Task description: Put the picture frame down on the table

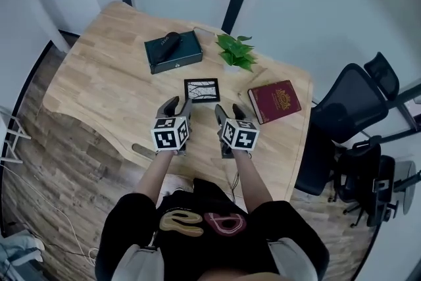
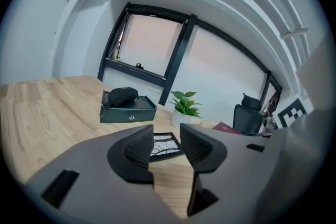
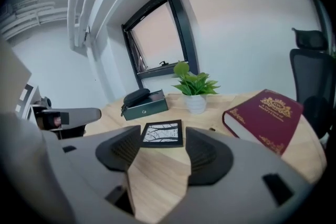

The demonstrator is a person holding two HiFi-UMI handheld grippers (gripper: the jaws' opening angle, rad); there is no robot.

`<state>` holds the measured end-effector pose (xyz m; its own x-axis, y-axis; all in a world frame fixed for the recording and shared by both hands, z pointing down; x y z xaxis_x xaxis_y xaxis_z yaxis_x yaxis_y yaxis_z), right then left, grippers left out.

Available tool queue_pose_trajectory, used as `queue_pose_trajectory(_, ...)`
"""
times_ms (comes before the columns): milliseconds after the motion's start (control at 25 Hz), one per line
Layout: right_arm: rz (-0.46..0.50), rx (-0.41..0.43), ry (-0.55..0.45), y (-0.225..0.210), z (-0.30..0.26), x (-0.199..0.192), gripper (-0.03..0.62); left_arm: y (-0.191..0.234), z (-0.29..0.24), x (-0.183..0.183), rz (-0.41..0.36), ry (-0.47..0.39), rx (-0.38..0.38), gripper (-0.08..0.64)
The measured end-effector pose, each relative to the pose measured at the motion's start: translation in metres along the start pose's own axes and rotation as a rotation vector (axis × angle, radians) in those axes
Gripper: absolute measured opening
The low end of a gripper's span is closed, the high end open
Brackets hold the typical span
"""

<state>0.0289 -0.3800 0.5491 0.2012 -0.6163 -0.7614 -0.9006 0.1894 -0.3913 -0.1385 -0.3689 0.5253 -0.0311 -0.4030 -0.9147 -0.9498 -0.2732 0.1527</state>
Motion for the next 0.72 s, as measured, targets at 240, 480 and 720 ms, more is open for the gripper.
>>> queue_pose_trajectory(240,0.026,0.025,-0.076,0.024,0.046,-0.014,0.265,-0.017,0.053,0.01,-0.021,-0.087,-0.031,0.152)
queue_pose_trajectory(480,0.099,0.046,-0.148,0.034,0.088,-0.018,0.259,-0.033,0.094,0.005,-0.084,-0.142,-0.019,0.107)
queue_pose_trajectory(720,0.14,0.081,-0.171,0.041,0.118,-0.028,0.236,-0.047,0.119,-0.007,-0.098,-0.142,-0.04,0.104)
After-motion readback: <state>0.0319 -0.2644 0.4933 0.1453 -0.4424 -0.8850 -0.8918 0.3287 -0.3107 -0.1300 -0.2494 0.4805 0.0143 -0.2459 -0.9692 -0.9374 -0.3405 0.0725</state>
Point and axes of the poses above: the fingertips, and each gripper's own axes: z backward along the fingers, y to its left, x out of its top, the point moved 2 cm from there along z, backward along the fingers, and after that the axes turned 12 degrees about -z, right-handed, at the moved point
